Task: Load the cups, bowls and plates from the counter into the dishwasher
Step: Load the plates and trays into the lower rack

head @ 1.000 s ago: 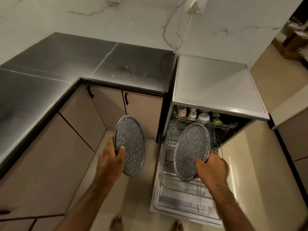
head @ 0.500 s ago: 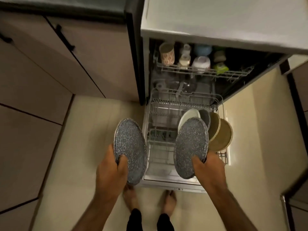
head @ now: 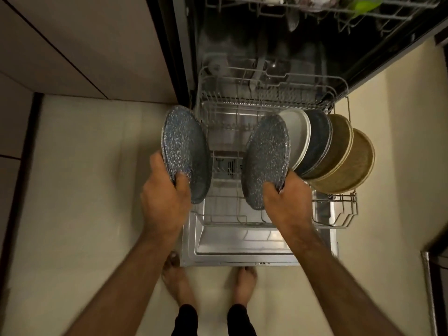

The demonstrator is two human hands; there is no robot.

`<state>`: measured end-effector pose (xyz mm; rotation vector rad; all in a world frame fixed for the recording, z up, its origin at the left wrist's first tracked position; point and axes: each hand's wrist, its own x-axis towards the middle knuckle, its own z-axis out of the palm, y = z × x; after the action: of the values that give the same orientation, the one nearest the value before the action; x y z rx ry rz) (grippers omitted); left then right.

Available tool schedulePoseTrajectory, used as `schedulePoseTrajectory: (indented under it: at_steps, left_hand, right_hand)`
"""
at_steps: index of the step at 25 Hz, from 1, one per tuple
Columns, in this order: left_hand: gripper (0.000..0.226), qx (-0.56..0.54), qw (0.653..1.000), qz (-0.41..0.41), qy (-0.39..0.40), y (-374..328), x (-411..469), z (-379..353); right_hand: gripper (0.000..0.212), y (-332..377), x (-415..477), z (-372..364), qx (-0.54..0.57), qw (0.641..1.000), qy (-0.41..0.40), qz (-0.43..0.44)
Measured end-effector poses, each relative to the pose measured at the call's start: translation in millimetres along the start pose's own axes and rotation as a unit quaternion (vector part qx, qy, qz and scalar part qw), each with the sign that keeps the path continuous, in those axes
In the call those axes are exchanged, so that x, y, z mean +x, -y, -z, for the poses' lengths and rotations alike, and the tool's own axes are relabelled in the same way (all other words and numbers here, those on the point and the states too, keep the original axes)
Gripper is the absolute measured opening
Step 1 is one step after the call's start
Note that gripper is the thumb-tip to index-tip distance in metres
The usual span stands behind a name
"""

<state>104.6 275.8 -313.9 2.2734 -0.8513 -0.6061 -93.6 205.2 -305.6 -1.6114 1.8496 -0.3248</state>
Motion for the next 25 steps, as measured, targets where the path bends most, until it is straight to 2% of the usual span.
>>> schedulePoseTrajectory:
  at_steps: [6,10,14,16,20,25]
  left_hand:
    - [0.044,-0.020,0.999,-0.020,-0.027,15,43,-52]
    - [0.048,0.010,0.999,-0.024,-0.035,17,58,-71]
    - [0.047,0.011,0.996,-0.072,-0.049,27,65,-90]
    - [0.048,0.018,0.997,-0.071,-0.028,32,67,-98]
    - [0.050,0.021,0.997,-0.019,0.066,35,63,-110]
    - [0.047,-0.002,0.997,0.009,0.083,46,64,-110]
  right_hand:
    - [0.016,-5,24,-32,0.026,0.999,-0.024,0.015]
    - [0.011,-9,33,-39,0.027,0.998,-0.043,0.027]
    - [0.007,-15,46,-43,0.033,0.997,-0.056,0.038]
    - [0.006,-16,51,-47,0.036,0.996,-0.061,0.049]
    - [0.007,-17,58,-57,0.042,0.995,-0.053,0.071]
    - [0.017,-15,65,-70,0.025,0.995,-0.045,0.083]
